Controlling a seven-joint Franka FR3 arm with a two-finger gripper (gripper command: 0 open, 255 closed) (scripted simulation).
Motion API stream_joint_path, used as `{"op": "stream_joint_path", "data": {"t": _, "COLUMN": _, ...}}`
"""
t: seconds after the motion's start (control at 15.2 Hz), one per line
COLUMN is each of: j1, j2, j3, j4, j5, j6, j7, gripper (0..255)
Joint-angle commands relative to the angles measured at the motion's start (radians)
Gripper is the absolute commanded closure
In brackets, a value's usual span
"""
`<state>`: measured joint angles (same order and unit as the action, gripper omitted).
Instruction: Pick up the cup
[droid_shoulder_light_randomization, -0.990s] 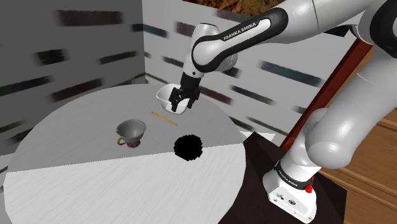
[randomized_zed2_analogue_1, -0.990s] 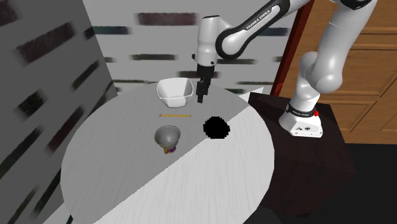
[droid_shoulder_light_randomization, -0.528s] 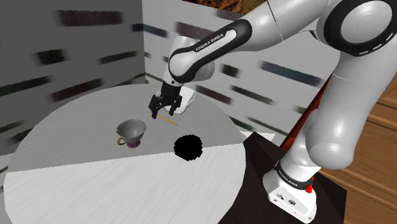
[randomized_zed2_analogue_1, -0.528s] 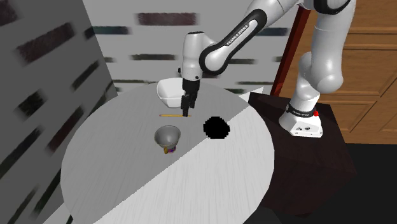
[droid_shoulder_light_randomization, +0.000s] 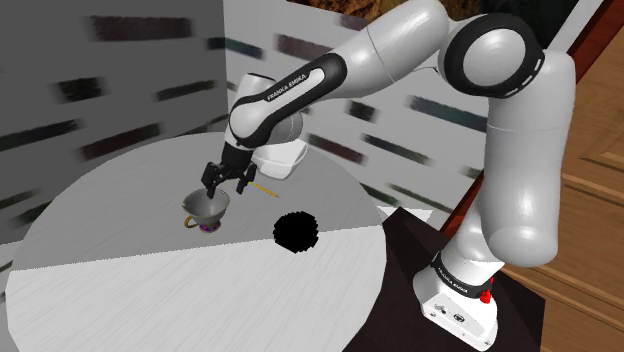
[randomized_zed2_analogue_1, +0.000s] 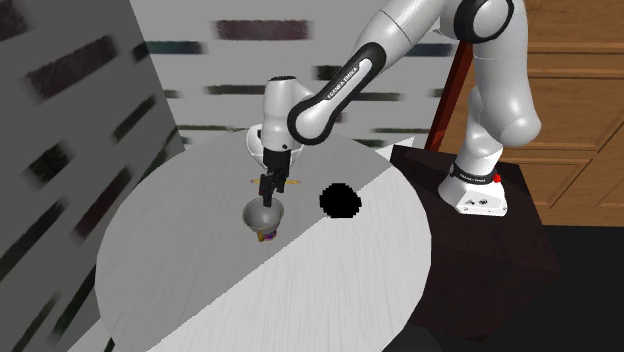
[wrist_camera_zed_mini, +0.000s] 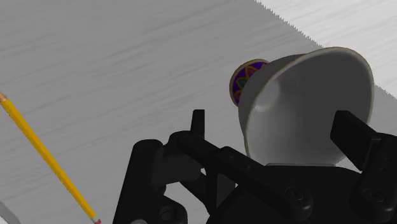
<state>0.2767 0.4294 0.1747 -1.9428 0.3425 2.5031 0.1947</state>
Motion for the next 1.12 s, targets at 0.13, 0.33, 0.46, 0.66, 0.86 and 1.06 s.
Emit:
{"op": "stream_joint_path", "data": {"t": 0.13, "j1": 0.001, "j2": 0.048, "j3": 0.003, "j4": 0.013, "j5": 0.006, "j6": 0.037, "j7": -0.013, "gripper": 0}}
{"op": "stream_joint_path", "data": {"t": 0.33, "j1": 0.000, "j2": 0.084, "j3": 0.006, "j4": 0.013, "j5": 0.012, "j6": 0.071, "j7": -0.026, "gripper": 0}}
{"op": "stream_joint_path", "data": {"t": 0.46, "j1": 0.000, "j2": 0.084, "j3": 0.006, "j4": 0.013, "j5": 0.012, "j6": 0.071, "j7": -0.026, "gripper": 0}}
{"op": "stream_joint_path", "data": {"t": 0.66, "j1": 0.000, "j2": 0.085, "j3": 0.006, "j4": 0.013, "j5": 0.012, "j6": 0.071, "j7": -0.026, "gripper": 255}}
{"op": "stream_joint_path", "data": {"t": 0.86, "j1": 0.000, "j2": 0.085, "j3": 0.006, "j4": 0.014, "j5": 0.012, "j6": 0.071, "j7": -0.026, "gripper": 255}}
{"op": "stream_joint_path", "data": {"t": 1.06, "j1": 0.001, "j2": 0.085, "j3": 0.007, "j4": 0.013, "j5": 0.012, "j6": 0.072, "j7": -0.026, "gripper": 255}}
